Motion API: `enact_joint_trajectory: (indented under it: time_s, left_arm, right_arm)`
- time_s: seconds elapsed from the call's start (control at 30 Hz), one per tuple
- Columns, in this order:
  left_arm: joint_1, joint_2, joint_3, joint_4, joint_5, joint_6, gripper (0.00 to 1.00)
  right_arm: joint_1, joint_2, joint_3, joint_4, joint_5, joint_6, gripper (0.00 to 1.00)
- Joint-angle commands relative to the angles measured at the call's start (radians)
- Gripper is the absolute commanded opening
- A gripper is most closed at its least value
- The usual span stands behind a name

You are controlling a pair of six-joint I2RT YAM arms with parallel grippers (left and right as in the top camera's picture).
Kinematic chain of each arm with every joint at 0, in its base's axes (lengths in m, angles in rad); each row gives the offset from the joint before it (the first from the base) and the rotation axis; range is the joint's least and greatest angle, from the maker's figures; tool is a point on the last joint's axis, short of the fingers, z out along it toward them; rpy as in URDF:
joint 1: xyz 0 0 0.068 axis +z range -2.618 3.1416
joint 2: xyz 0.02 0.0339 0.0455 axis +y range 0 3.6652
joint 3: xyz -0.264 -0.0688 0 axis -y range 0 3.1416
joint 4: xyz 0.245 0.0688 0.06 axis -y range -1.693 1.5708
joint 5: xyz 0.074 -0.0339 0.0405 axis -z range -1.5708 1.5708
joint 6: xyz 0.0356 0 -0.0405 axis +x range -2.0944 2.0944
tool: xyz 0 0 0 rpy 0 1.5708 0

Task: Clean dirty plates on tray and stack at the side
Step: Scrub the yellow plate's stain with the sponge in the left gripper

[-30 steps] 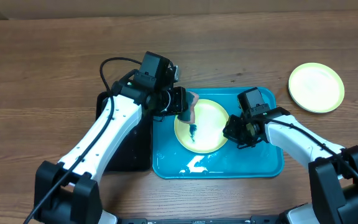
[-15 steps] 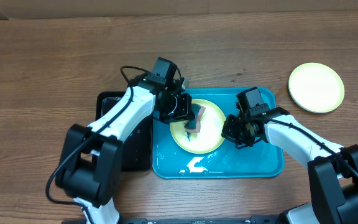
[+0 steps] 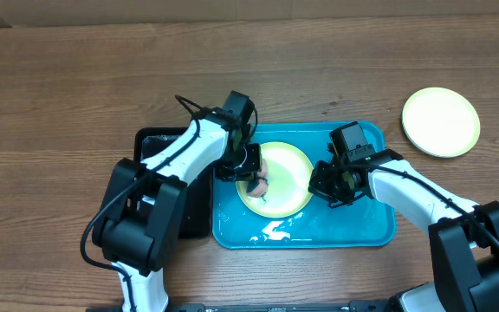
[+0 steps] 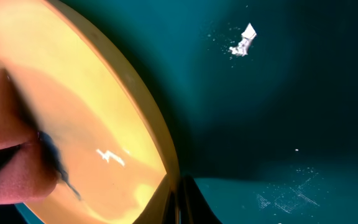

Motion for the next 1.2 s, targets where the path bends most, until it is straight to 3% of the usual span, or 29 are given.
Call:
enact_joint_trajectory:
  time_s: [0.0,0.43,0.9,1.17]
  left_arm:
    - [-0.054,0.031,-0.003,0.011,-0.013,0.023,0.04]
    - [-0.25,0.031,0.076,0.041,0.01,0.023,0.04]
    - [-0.154,0.12,0.103,0.09,-0.032,0.002,0.04]
    - [-0.103,0.134,0.212,0.066,-0.263,0.026,0.04]
  right_arm:
    - [-0.002,0.004,0.02,0.01,-0.01,0.0,0.04]
    - [-0.002,0.004,0.02,-0.004,-0.01,0.0,0.04]
    - [-0.002,0.004,0.02,-0.032,-0.01,0.001,0.04]
    - [-0.002,0.004,0.02,-0.059,0.001,0.004,0.04]
